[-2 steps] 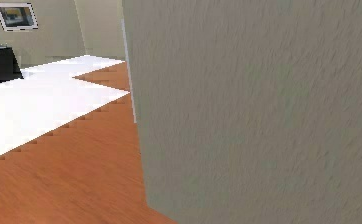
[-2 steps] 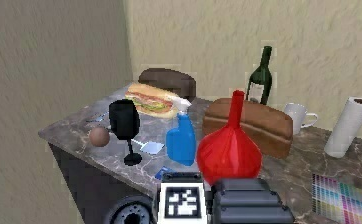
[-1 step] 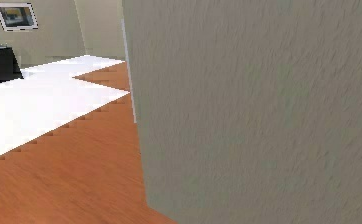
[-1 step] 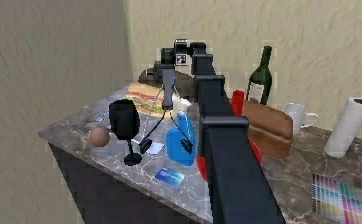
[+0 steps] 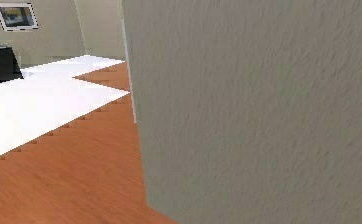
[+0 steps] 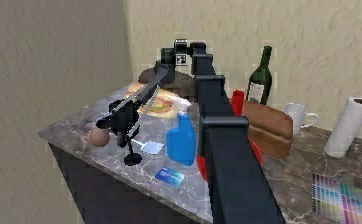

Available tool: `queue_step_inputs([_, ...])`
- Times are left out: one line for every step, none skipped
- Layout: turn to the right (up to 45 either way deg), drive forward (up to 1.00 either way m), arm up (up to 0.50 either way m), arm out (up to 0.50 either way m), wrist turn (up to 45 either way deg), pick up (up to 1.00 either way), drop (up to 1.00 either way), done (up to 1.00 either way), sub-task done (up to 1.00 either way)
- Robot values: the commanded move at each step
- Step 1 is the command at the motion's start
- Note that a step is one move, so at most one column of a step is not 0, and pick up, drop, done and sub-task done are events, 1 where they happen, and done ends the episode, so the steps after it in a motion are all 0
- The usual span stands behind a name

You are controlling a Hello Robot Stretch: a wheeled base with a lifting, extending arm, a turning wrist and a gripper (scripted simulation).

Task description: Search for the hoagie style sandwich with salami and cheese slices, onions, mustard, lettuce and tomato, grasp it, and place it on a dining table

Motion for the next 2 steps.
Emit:
queue_step_inputs([0.0,0.0,0.0,0.0,45.0,0.0,0.0,0.0,0.0])
queue_step_inputs([0.0,0.0,0.0,0.0,45.0,0.0,0.0,0.0,0.0])
